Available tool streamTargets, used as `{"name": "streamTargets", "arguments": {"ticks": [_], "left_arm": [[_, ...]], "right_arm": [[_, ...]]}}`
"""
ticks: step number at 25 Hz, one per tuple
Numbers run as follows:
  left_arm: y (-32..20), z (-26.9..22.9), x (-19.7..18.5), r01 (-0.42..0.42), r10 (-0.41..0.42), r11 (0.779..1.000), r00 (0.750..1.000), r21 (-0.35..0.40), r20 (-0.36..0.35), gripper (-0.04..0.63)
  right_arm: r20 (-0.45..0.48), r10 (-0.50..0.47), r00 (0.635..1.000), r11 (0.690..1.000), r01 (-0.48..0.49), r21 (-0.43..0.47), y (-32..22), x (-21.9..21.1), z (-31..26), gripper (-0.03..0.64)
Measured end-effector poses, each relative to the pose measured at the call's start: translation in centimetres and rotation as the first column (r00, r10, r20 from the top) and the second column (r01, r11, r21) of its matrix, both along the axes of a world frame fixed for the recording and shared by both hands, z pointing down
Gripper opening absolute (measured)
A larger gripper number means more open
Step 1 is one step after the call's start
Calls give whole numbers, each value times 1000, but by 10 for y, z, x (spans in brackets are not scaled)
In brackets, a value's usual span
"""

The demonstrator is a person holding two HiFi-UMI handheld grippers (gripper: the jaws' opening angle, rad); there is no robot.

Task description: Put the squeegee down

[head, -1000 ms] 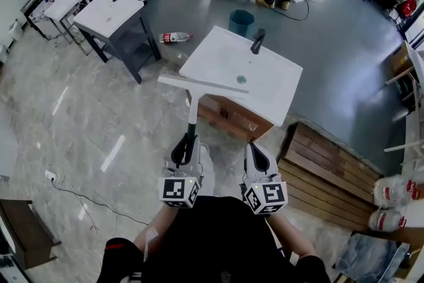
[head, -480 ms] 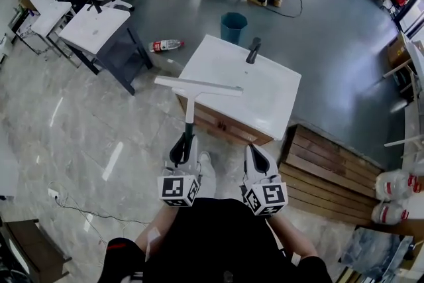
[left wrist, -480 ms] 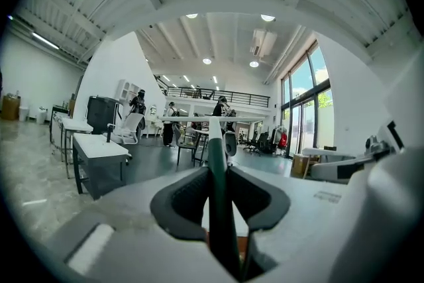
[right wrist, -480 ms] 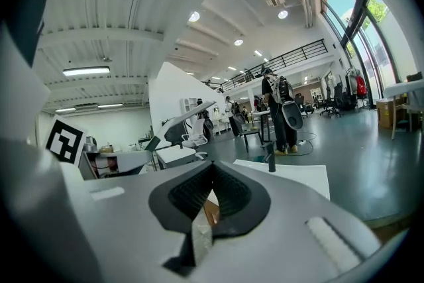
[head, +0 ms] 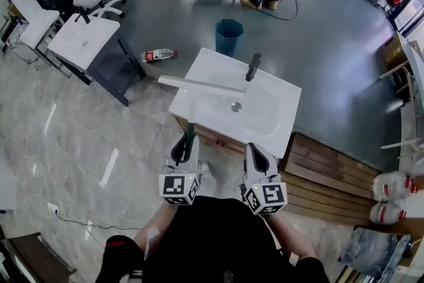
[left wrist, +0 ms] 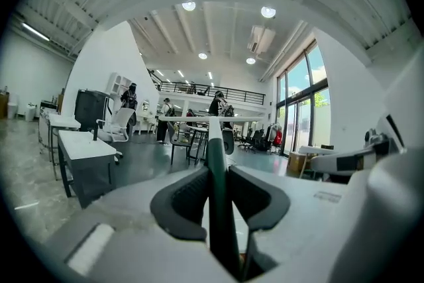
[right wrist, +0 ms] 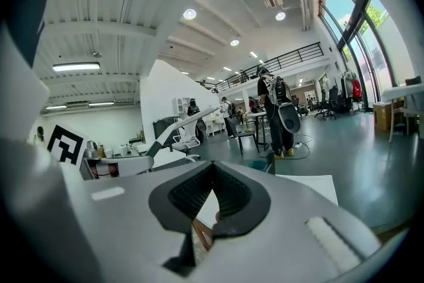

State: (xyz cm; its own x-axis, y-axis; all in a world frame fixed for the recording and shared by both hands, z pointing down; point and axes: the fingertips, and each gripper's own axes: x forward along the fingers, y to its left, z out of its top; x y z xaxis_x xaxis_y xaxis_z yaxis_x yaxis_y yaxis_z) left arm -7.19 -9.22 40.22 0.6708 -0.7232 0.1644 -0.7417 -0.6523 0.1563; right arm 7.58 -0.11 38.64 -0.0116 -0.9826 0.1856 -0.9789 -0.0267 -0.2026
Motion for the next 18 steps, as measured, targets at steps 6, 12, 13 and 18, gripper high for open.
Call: {"name": "streamTargets", "arguments": {"ticks": [6, 12, 13, 18], "left_arm": [[-52, 6, 18, -50, 50, 999, 999, 0, 15, 104], [-90, 18, 29, -88, 89, 996, 995, -14, 36, 104], [-95, 21, 30, -92, 93, 996, 995, -18, 41, 104], [-114, 43, 39, -108, 112, 992, 992, -64, 60, 104]], "right_arm": [[6, 50, 999, 999, -50, -1, -46, 14, 3, 2], [4, 87, 996, 996, -87, -2, -75, 15, 4, 2], [3, 92, 996, 996, -92, -6, -77, 15, 5, 2], [-2, 116, 993, 992, -116, -43, -79, 23, 18, 2]]}}
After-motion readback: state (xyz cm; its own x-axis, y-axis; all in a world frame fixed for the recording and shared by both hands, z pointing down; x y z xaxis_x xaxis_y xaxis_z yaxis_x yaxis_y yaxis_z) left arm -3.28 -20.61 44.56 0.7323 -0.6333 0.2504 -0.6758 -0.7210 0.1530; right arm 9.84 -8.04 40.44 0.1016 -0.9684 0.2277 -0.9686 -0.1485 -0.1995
